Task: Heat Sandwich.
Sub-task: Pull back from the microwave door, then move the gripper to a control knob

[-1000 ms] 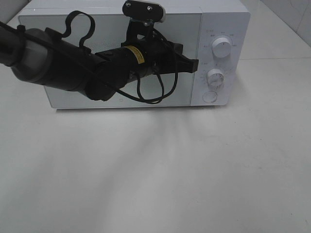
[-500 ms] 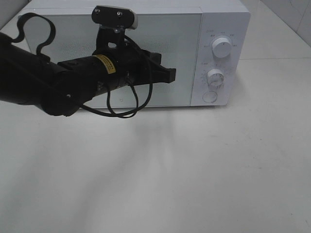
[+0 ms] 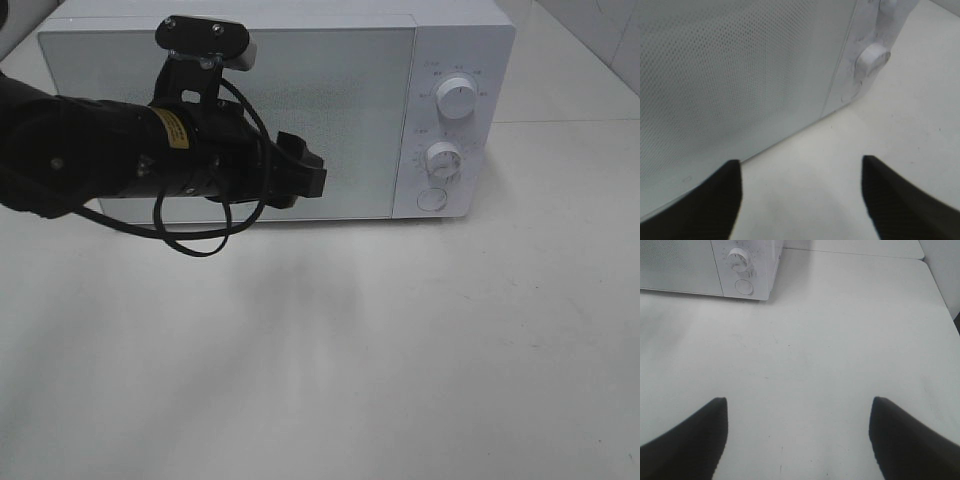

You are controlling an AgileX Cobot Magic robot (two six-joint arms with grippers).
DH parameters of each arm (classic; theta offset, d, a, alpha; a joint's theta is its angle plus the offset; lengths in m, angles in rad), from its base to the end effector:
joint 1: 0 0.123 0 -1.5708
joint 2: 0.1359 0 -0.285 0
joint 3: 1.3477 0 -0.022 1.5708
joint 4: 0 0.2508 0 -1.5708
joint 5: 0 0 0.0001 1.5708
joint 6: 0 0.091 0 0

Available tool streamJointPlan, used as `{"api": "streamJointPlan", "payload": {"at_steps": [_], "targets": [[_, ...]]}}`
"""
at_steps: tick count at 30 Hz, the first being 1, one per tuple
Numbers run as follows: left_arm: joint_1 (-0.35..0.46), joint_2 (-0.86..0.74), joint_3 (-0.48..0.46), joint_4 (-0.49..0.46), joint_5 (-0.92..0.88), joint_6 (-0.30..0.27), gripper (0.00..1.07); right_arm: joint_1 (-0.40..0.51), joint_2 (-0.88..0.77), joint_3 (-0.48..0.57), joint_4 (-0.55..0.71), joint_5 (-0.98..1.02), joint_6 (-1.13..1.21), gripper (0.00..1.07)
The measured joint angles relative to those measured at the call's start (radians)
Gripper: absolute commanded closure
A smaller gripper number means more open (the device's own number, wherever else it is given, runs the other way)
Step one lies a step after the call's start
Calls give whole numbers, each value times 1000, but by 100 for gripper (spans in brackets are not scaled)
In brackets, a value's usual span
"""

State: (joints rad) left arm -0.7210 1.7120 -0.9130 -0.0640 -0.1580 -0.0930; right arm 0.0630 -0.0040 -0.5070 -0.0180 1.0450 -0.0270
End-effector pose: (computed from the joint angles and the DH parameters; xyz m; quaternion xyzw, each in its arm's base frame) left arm 0.2707 -0.2367 0.2020 0.2411 0.8396 -0.2027 0.4425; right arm -0.0055 -0.0018 0.2805 -0.0377 0.8453 0.0006 0.5329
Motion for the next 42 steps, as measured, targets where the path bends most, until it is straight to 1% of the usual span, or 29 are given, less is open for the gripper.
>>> {"api": "streamJointPlan", "payload": {"at_steps": [1,2,4,5,8,10,11,14,15,16,18,20,24,25,26,28,29,30,33,34,35,36,37,38,39,41,42], "targets": [[0,-15,0,0,48,0,17,0,0,0,0,0,0,31],[0,-42,0,0,134,0,17,0,0,0,0,0,0,31],[0,-65,0,-1,215,0,17,0,0,0,0,0,0,31],[0,-65,0,-1,215,0,17,0,0,0,0,0,0,31],[0,-107,0,-1,371,0,17,0,0,0,0,0,0,31],[0,-114,0,1,400,0,17,0,0,0,0,0,0,31],[0,-131,0,10,458,0,17,0,0,0,0,0,0,31],[0,-148,0,30,555,0,17,0,0,0,0,0,0,31],[0,-148,0,30,555,0,17,0,0,0,0,0,0,31],[0,-158,0,42,614,0,17,0,0,0,0,0,0,31],[0,-166,0,45,673,0,17,0,0,0,0,0,0,31],[2,-170,0,45,693,0,17,0,0,0,0,0,0,31],[59,-197,0,17,779,3,17,0,0,0,0,0,0,31],[59,-197,0,17,779,3,17,0,0,0,0,0,0,31],[104,-213,0,-5,809,23,17,0,0,0,0,0,0,31],[153,-230,0,-31,835,56,17,0,0,0,0,0,0,31],[200,-250,0,-50,856,93,17,0,0,0,0,0,0,31],[200,-250,0,-50,856,93,17,0,0,0,0,0,0,31],[277,-284,0,-73,884,120,17,0,0,0,0,0,0,31],[277,-284,0,-73,884,120,17,0,0,0,0,0,0,31],[337,-309,0,-83,900,135,17,0,0,0,0,0,0,31],[367,-321,0,-86,907,143,17,0,0,0,0,0,0,31],[418,-340,0,-87,926,158,17,0,0,0,0,0,0,31],[418,-340,0,-87,926,158,17,0,0,0,0,0,0,31],[441,-348,0,-88,936,166,17,0,0,0,0,0,0,31],[496,-367,0,-88,957,176,17,0,0,0,0,0,0,31],[544,-385,0,-88,984,179,17,0,0,0,0,0,0,31]]}}
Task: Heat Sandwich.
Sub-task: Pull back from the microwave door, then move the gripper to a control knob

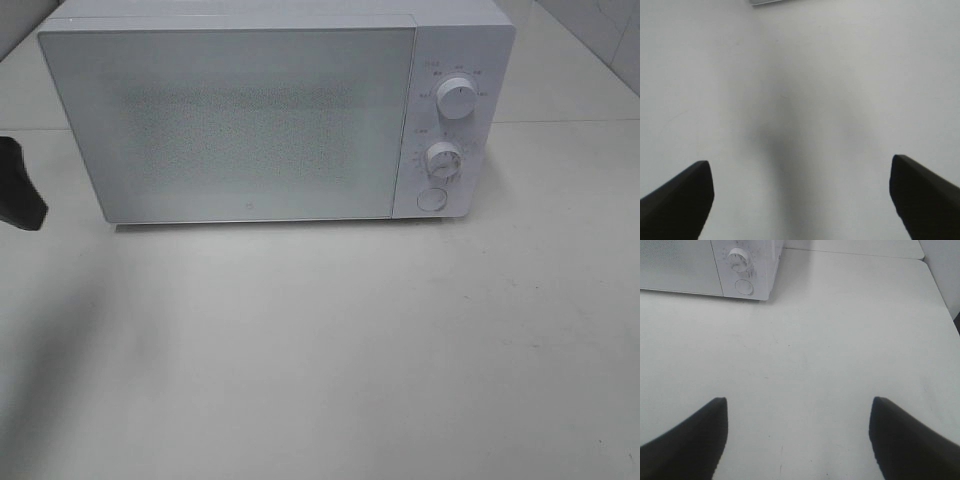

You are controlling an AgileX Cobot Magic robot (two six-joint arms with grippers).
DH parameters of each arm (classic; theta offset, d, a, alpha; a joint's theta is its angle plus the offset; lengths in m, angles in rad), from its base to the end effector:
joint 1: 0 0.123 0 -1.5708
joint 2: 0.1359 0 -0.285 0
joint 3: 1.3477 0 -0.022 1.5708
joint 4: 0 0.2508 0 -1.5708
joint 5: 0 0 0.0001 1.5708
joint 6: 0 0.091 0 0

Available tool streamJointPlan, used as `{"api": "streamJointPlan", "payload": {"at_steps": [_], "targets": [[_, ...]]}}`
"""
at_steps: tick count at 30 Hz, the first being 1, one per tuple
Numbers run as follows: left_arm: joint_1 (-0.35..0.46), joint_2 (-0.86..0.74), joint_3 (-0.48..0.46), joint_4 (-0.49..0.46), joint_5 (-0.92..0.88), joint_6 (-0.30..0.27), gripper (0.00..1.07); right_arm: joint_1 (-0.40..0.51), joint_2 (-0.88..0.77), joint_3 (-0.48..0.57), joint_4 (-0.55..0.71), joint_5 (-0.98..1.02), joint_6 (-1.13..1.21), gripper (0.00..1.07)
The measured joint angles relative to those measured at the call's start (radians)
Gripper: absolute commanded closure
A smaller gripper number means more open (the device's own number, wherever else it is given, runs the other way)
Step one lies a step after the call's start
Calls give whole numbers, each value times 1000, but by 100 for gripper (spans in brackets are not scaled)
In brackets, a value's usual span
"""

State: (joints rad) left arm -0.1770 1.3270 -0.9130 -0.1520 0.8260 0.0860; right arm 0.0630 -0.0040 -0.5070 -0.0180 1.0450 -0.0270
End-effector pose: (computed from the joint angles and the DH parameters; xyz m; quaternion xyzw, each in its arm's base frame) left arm 0.2453 -0.0542 0.2642 0.0895 0.9721 -0.0746 0.2037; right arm -0.0055 -0.0018 0.2805 -0.0377 0.8453 0.0006 0.5329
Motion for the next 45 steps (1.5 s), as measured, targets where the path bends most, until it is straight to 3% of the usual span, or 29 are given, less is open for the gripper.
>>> {"api": "streamJointPlan", "payload": {"at_steps": [5,11,39,45], "targets": [[103,-36,0,0,56,25,17,0,0,0,0,0,0,31],[166,-90,11,0,90,36,17,0,0,0,0,0,0,31],[173,-581,357,1,143,39,17,0,0,0,0,0,0,31],[173,-691,390,10,175,39,17,0,0,0,0,0,0,31]]}}
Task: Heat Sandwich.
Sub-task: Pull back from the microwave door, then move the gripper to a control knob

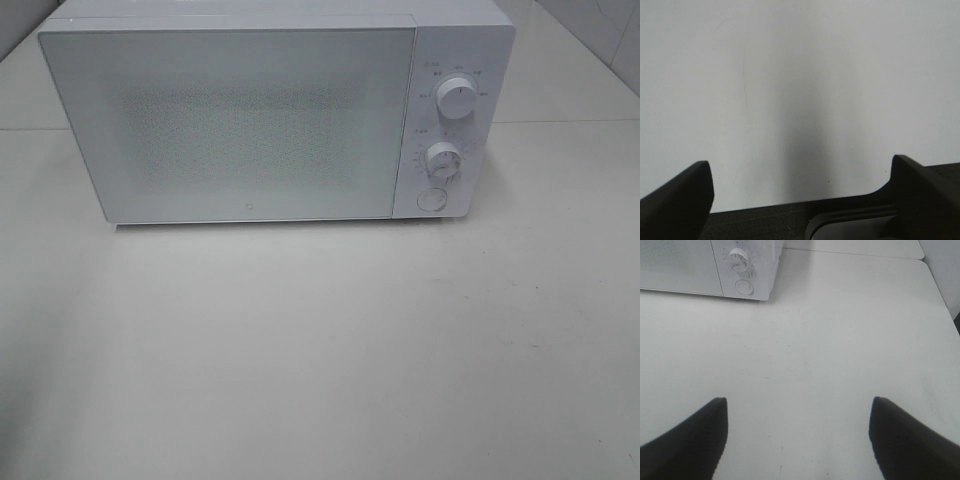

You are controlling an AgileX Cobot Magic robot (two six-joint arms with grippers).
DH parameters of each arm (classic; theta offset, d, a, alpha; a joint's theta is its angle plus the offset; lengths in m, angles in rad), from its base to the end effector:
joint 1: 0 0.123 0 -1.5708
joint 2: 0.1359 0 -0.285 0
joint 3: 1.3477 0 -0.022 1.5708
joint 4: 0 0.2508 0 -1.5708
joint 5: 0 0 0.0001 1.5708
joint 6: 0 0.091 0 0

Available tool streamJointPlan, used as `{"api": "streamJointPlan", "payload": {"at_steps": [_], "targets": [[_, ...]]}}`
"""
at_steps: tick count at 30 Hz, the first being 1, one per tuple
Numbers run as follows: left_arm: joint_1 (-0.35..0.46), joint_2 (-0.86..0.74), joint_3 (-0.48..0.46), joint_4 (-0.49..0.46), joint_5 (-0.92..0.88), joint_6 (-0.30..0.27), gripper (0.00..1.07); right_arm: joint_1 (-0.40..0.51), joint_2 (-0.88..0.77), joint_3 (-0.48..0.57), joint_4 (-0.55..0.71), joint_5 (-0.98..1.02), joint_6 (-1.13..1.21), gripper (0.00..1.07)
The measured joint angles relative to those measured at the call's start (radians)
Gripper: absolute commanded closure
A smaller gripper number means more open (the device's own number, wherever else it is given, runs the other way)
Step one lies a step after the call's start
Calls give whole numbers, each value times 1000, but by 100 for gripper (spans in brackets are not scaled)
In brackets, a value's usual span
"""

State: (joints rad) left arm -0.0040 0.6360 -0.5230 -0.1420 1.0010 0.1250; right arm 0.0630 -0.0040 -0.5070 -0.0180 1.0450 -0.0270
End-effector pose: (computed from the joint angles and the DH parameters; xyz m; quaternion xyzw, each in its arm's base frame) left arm 0.0940 -0.0112 0.2602 0.0412 0.9602 -0.0515 0.2716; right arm -0.0055 -0.0018 0.2805 -0.0377 0.8453 0.0006 0.5329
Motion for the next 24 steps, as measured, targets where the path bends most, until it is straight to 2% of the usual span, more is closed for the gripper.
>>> {"api": "streamJointPlan", "payload": {"at_steps": [14,24], "targets": [[0,-278,24,14,38,-4,17,0,0,0,0,0,0,31],[0,-383,24,-12,38,-4,17,0,0,0,0,0,0,31]]}}
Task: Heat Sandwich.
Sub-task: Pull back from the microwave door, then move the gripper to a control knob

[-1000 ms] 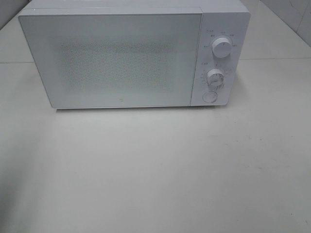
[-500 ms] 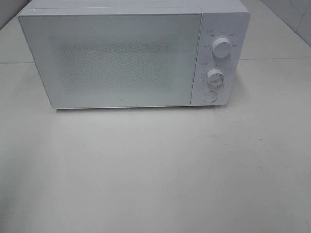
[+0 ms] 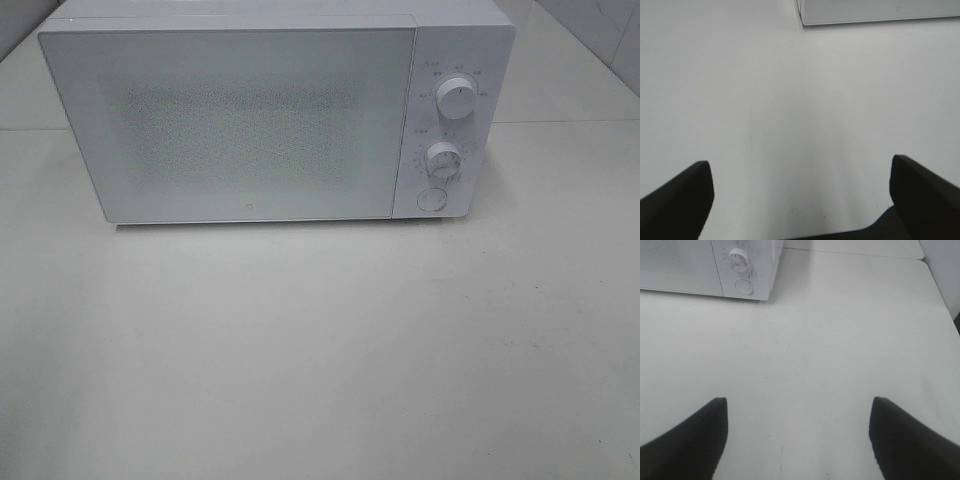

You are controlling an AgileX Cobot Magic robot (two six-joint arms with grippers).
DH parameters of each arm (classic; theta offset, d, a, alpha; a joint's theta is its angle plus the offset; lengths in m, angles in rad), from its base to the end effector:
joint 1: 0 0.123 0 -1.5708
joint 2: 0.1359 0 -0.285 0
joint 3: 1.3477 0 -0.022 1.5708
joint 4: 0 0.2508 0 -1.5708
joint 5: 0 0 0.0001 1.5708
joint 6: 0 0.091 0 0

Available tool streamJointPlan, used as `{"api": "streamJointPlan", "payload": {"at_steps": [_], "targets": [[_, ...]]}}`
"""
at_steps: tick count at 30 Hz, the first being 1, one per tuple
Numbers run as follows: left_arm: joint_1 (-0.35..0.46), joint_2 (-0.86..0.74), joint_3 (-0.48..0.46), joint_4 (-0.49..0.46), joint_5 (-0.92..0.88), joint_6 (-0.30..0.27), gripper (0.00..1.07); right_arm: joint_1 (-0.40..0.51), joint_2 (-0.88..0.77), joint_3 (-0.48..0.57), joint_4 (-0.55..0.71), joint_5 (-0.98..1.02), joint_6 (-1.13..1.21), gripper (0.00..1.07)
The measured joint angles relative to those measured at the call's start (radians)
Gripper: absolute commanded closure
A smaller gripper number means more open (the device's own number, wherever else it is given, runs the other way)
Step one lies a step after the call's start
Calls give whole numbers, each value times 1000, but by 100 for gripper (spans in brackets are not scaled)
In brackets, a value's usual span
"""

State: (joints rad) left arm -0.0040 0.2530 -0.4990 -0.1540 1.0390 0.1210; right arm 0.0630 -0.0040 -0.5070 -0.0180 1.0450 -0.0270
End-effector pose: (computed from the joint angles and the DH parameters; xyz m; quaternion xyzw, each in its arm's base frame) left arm 0.0349 -0.0122 0.2757 0.0489 0.9039 -0.0520 0.4217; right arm -0.0055 -0.0018 0.2805 -0.0377 0.8453 0.0006 0.5329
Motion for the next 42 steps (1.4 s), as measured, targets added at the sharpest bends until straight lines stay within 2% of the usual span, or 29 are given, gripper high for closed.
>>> {"api": "streamJointPlan", "payload": {"at_steps": [13,42], "targets": [[1,-252,0,-2,0,0,17,0,0,0,0,0,0,31],[1,-257,0,-2,0,0,17,0,0,0,0,0,0,31]]}}
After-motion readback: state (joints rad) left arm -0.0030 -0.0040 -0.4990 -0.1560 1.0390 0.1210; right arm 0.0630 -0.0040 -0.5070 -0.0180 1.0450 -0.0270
